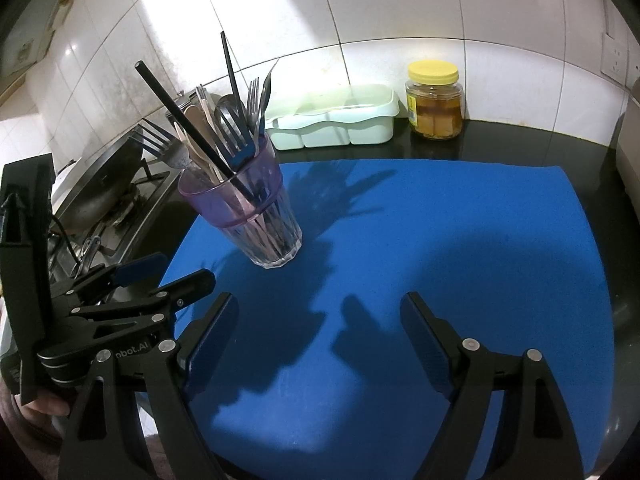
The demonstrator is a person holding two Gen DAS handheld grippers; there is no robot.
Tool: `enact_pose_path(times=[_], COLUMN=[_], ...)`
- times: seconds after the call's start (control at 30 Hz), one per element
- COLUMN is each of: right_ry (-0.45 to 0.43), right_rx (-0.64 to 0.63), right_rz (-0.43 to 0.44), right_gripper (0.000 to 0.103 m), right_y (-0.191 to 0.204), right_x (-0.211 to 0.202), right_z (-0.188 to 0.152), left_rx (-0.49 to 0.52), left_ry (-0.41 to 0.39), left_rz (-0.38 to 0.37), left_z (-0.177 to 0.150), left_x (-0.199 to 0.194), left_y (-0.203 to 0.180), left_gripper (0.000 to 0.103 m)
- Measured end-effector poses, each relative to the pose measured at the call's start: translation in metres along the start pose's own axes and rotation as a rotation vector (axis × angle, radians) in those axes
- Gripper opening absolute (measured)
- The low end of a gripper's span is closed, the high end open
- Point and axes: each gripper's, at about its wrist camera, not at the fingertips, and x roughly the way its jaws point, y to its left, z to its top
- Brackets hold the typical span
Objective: Organize utensils
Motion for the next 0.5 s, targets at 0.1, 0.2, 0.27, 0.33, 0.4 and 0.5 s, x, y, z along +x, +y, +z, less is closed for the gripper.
enact_pose_path(times=[0.1, 0.2, 0.27, 0.33, 0.4, 0.5], right_ry=[0.001, 0.001, 0.001, 0.001, 0.002, 0.004], right_rx=[-0.001, -0.001, 0.0, 0.001, 0.003, 0.003], right_rz=[0.0, 0.001, -0.001, -0.002, -0.004, -0.006], right_gripper=[0.085, 0.085, 0.085, 0.085, 0.085, 0.085], right_y=[-0.0003, -0.0006, -0.0009, -0.0018, -0.0027, -0.0027], right_x=[0.0001, 0.0001, 0.0002, -0.0004, -0.0005, -0.0001], right_z=[0.0002, 0.0004, 0.0009, 0.0009, 0.0011, 0.0014], left_rx=[0.002, 0.003, 0.004, 0.004, 0.004, 0.006], left_ry=[0.002, 0.004, 0.005, 0.005, 0.005, 0.007], left_rz=[-0.002, -0.003, -0.003, -0.003, -0.004, -0.005], left_z=[-0.0006, -0.0003, 0.0001, 0.0001, 0.0002, 0.0003], left_x=[0.0003, 0.0007, 0.0013, 0.0013, 0.0013, 0.0022], left_y=[-0.0003, -0.0002, 0.0, -0.0002, -0.0001, -0.0008], left_gripper=[0.074, 0.074, 0.074, 0.074, 0.074, 0.074])
